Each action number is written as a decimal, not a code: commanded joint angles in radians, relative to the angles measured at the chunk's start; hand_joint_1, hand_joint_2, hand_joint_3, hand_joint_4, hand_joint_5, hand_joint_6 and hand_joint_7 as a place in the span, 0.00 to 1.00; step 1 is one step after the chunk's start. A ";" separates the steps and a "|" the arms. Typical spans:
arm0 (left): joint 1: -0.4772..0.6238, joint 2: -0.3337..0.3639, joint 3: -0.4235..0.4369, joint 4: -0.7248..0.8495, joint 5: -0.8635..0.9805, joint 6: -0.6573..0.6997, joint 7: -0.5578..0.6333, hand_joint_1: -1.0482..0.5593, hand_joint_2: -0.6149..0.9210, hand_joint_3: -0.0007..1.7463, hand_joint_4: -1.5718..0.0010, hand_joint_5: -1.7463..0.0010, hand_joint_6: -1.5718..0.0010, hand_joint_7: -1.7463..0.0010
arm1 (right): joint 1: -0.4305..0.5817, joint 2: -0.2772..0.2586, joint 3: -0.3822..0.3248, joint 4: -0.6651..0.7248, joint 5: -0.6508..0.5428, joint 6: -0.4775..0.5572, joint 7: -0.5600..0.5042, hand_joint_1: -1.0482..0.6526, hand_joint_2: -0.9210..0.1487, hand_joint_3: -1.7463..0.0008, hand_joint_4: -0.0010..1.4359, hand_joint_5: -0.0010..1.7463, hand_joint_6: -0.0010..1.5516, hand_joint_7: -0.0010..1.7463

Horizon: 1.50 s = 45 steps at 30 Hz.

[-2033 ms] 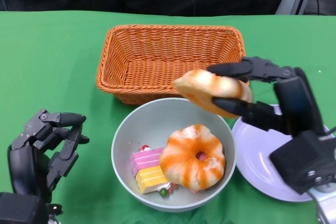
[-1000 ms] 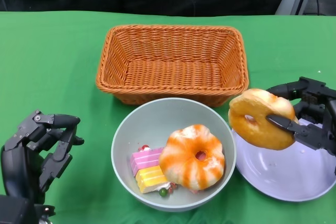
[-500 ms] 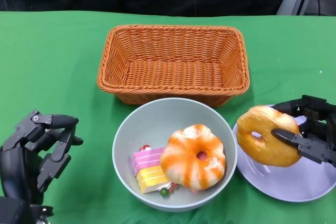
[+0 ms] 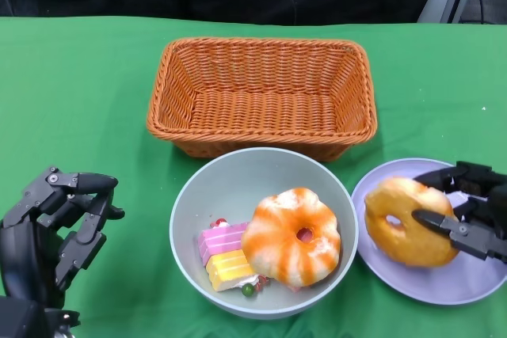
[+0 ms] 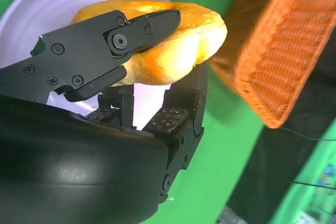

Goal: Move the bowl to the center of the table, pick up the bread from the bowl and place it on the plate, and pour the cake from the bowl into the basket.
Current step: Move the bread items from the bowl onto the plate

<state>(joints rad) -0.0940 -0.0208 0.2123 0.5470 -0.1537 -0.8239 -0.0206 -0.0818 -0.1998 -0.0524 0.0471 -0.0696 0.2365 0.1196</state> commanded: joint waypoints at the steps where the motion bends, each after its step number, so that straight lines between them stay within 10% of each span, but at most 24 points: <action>1: 0.009 0.018 0.012 0.002 -0.005 -0.002 -0.008 0.61 1.00 0.18 0.49 0.22 0.44 0.46 | -0.010 -0.008 -0.003 0.005 -0.002 0.008 -0.008 0.55 0.00 0.92 0.43 0.76 0.49 0.43; 23: 0.019 0.018 0.007 -0.015 0.013 0.007 -0.002 0.61 1.00 0.19 0.50 0.21 0.45 0.47 | 0.005 0.005 0.031 0.081 -0.087 -0.140 -0.092 0.56 0.00 0.90 0.41 0.55 0.52 0.19; 28: 0.019 0.016 0.007 -0.014 0.012 0.010 -0.001 0.61 1.00 0.19 0.51 0.21 0.45 0.46 | 0.011 -0.013 0.064 0.095 -0.179 -0.206 -0.151 0.53 0.00 0.95 0.44 0.31 0.53 0.05; 45: 0.019 0.017 0.011 -0.011 0.004 0.004 -0.009 0.61 1.00 0.18 0.50 0.21 0.45 0.46 | 0.043 -0.019 0.101 0.006 -0.276 -0.127 -0.148 0.43 0.00 0.94 0.29 0.09 0.40 0.00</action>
<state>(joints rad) -0.0791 -0.0171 0.2122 0.5378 -0.1367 -0.8151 -0.0207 -0.0493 -0.2038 0.0495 0.0643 -0.3428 0.0942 -0.0321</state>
